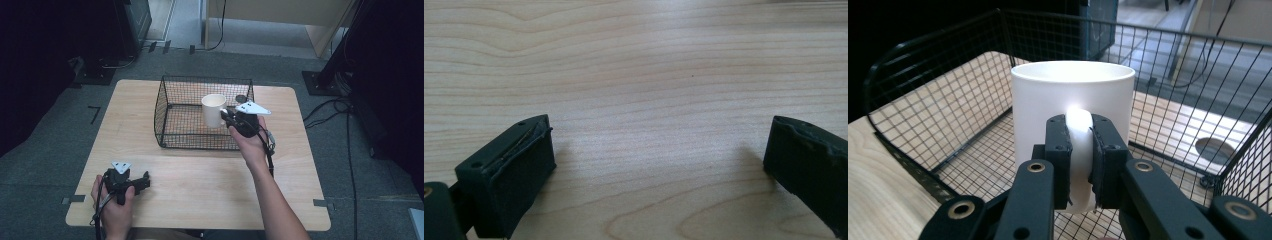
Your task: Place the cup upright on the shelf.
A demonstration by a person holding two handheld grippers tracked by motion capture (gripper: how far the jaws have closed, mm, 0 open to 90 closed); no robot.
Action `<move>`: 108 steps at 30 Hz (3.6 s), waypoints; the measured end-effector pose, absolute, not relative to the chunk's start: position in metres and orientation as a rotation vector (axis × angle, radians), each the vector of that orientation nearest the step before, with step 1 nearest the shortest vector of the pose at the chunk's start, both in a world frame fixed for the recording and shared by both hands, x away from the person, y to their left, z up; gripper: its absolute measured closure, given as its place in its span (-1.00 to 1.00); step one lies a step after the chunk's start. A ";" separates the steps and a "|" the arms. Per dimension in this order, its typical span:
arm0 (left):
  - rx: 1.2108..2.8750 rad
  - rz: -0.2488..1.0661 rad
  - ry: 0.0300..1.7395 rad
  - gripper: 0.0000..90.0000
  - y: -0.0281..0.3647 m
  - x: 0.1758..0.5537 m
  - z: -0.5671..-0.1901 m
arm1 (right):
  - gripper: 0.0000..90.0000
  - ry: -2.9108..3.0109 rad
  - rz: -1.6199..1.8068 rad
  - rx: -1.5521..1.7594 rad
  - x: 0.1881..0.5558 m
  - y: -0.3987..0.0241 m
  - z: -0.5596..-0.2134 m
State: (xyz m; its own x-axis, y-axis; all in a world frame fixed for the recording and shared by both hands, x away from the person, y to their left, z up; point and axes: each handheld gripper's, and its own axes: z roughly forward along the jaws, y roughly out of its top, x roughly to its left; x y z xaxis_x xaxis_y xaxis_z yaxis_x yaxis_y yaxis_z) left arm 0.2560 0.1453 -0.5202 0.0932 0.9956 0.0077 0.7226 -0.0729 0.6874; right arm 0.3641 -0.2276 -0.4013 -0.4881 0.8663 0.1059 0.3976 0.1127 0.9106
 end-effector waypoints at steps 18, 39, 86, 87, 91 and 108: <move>1.853 0.678 1.681 -1.00 0.145 0.256 -0.520 | 0.79 2.015 1.245 1.277 0.382 -0.213 -0.426; 1.853 0.678 1.682 -1.00 0.145 0.256 -0.520 | 0.71 2.059 1.183 1.349 0.390 -0.214 -0.437; 1.858 0.678 1.674 -1.00 0.145 0.256 -0.520 | -1.00 2.002 1.261 1.247 0.321 -0.234 -0.410; 1.856 0.678 1.675 -1.00 0.145 0.256 -0.520 | -1.00 2.002 1.261 1.247 0.321 -0.234 -0.410; 1.856 0.678 1.675 -1.00 0.145 0.256 -0.520 | -1.00 1.993 1.256 1.236 0.310 -0.243 -0.409; 1.862 0.677 1.674 -1.00 0.145 0.256 -0.520 | -1.00 1.910 1.208 1.321 0.277 -0.298 -0.424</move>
State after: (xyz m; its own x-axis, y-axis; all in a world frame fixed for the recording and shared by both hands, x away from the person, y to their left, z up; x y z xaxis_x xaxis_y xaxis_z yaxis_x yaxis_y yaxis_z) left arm 0.2559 0.1454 -0.5202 0.1016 0.9948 0.0113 0.7227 -0.0816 0.6863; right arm 0.2773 -0.2983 -0.4236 -0.3908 0.9178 0.0697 0.4564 0.1274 0.8806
